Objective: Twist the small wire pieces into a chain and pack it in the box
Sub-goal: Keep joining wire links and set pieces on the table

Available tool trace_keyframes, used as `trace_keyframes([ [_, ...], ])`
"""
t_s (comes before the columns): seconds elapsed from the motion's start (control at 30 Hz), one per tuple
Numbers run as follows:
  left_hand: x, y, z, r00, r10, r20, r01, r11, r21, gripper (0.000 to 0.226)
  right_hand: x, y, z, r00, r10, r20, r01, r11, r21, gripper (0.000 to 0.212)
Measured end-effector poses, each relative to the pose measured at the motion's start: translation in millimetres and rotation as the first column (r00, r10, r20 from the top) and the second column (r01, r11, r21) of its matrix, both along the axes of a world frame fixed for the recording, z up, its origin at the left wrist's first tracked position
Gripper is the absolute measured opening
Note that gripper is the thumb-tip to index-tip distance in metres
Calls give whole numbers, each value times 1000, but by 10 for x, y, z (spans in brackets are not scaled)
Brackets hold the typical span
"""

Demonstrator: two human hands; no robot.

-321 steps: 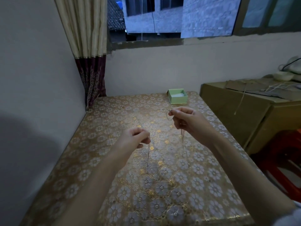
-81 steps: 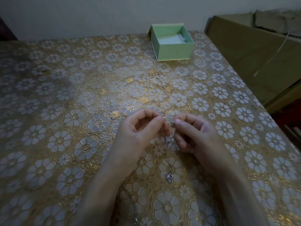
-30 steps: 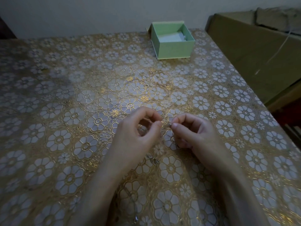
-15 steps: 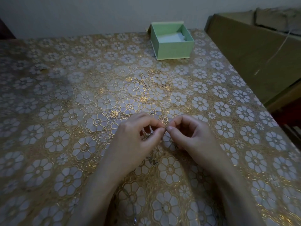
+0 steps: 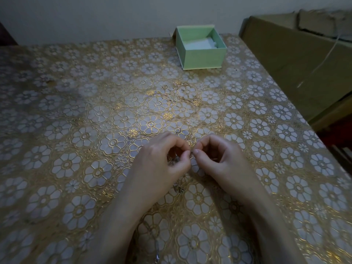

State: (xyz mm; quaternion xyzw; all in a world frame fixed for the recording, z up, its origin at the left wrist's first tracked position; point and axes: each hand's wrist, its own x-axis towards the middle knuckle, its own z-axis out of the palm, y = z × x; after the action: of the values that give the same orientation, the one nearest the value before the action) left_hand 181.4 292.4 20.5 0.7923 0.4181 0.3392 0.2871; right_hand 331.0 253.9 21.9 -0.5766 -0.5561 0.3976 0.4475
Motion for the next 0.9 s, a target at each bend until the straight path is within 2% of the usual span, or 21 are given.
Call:
trace_keyframes([
  [0.1, 12, -7, 4, 1000, -3, 11, 4, 1000, -7, 14, 2, -1, -2, 1000, 4, 15, -4, 1000, -2, 6],
  [0.3, 36, -18, 32, 999, -24, 46, 26, 999, -23, 14, 3, -21, 57, 995, 49, -83, -48, 999, 19, 5],
  [0.5, 30, -26, 52, 995, -48, 83, 51, 998, -43, 11, -5, -16, 48, 999, 13, -43, -13, 1000, -3, 5],
  [0.6, 31, -33, 49, 996, -15, 89, 21, 998, -65, 2, 14, -40, 79, 986, 36, -162, -40, 999, -17, 7],
  [0.7, 21, -33, 62, 995, -17, 101, 27, 995, -93, 4, 33, -48, 91, 974, 73, -214, -73, 997, 7, 10],
  [0.8, 1, -22, 70, 990, 3, 142, 17, 990, -141, 5, 52, -33, 67, 971, 36, -234, -29, 999, 34, 4],
  [0.9, -9, -16, 83, 982, 32, 186, 2, 983, -183, 5, 61, -27, 60, 982, 19, -187, -2, 996, 93, 10],
])
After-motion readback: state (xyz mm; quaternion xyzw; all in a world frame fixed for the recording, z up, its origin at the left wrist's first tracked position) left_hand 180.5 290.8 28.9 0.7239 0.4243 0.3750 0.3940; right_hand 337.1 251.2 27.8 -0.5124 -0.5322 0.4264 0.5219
